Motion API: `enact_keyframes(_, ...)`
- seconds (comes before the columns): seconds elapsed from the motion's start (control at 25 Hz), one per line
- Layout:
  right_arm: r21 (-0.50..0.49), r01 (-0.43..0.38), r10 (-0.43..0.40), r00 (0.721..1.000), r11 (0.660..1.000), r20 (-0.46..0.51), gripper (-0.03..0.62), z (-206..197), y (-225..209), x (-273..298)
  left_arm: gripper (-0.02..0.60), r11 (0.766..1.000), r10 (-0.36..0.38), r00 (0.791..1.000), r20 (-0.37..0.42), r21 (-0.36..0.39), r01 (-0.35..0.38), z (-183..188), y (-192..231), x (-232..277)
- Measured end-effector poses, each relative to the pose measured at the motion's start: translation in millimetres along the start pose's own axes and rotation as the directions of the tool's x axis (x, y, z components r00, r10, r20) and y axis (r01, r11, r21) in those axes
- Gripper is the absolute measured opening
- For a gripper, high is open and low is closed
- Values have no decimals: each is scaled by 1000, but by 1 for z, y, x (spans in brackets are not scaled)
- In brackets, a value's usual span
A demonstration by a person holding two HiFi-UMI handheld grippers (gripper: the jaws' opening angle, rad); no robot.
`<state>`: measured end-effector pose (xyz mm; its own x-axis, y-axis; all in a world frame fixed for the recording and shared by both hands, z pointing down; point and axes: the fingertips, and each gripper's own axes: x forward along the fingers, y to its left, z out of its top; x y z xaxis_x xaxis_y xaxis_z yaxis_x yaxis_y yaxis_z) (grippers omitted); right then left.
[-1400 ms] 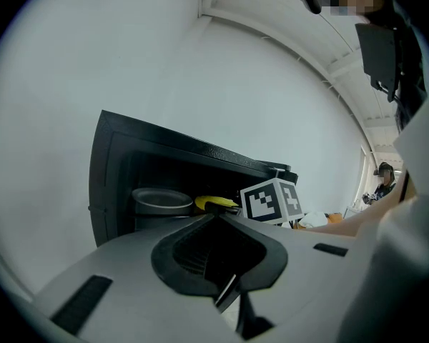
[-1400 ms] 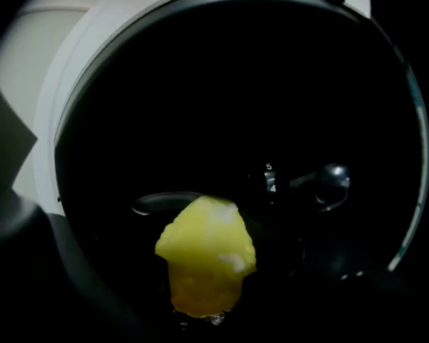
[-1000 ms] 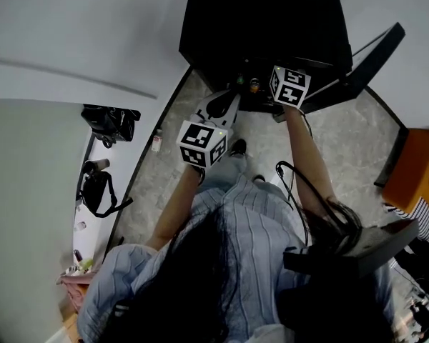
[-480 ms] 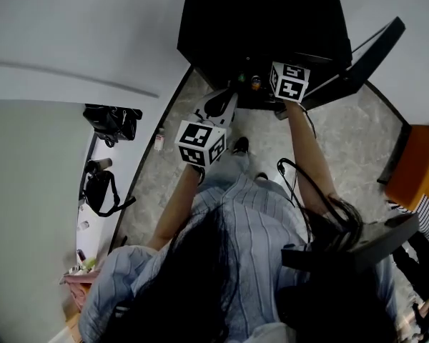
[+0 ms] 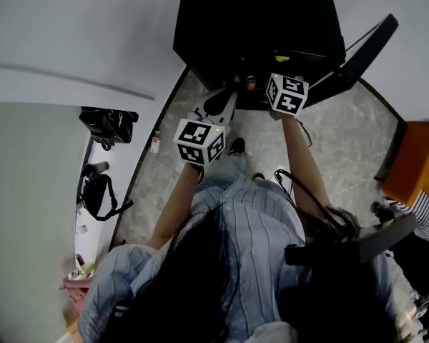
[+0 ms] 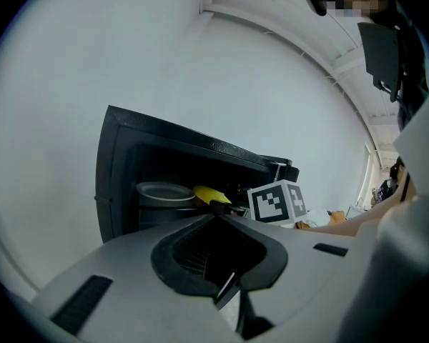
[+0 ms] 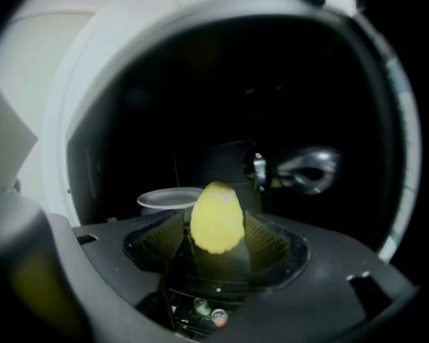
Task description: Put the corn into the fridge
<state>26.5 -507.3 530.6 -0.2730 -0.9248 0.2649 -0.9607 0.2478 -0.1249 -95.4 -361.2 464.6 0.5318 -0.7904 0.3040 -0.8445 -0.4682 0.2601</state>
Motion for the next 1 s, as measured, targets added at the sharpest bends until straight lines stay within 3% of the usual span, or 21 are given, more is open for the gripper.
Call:
enact_keyframes(0.36, 106, 12, -10, 1000, 994, -23, 255, -23, -1, -30, 28, 1000, -20, 1000, 1, 2, 20, 0, -5, 2)
enact_keyframes(0.52, 99, 14, -13, 1000, 995, -16, 158, -20, -3, -30, 28, 1000, -17, 1000, 2, 0, 17, 0, -4, 2)
enact_keyframes(1.0, 102, 22, -19, 999, 995, -35, 155, -12, -9, -9, 28, 1000, 9, 1000, 5, -7, -9, -2, 6, -5)
